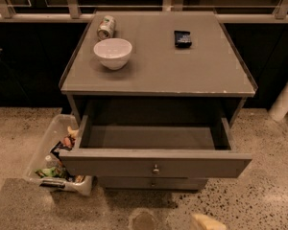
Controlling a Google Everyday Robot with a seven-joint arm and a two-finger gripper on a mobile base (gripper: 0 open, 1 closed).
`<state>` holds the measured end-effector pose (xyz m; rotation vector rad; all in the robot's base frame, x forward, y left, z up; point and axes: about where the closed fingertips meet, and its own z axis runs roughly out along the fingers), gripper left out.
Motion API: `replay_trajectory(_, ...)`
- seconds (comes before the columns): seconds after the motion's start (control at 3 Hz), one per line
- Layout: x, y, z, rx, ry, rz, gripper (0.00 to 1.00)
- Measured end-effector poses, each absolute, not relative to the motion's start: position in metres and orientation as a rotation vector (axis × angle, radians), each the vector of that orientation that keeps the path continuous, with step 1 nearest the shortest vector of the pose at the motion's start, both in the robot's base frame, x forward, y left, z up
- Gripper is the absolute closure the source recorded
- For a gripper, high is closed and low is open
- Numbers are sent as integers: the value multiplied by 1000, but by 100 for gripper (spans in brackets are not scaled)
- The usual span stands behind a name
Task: Open top drawer
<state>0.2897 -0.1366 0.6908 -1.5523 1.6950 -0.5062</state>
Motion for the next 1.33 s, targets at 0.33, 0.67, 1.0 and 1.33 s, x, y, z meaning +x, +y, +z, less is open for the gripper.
replay_trajectory(0.33, 218, -151, 662, -1587, 1693, -481, 100)
replay_trajectory(0.67, 188, -155, 644, -1603, 1711, -434, 81)
replay_trajectory(1.0, 188, -155, 644, -1603, 1711, -434, 58)
replay_trajectory(1.33, 188, -155, 644, -1603, 1711, -434, 35)
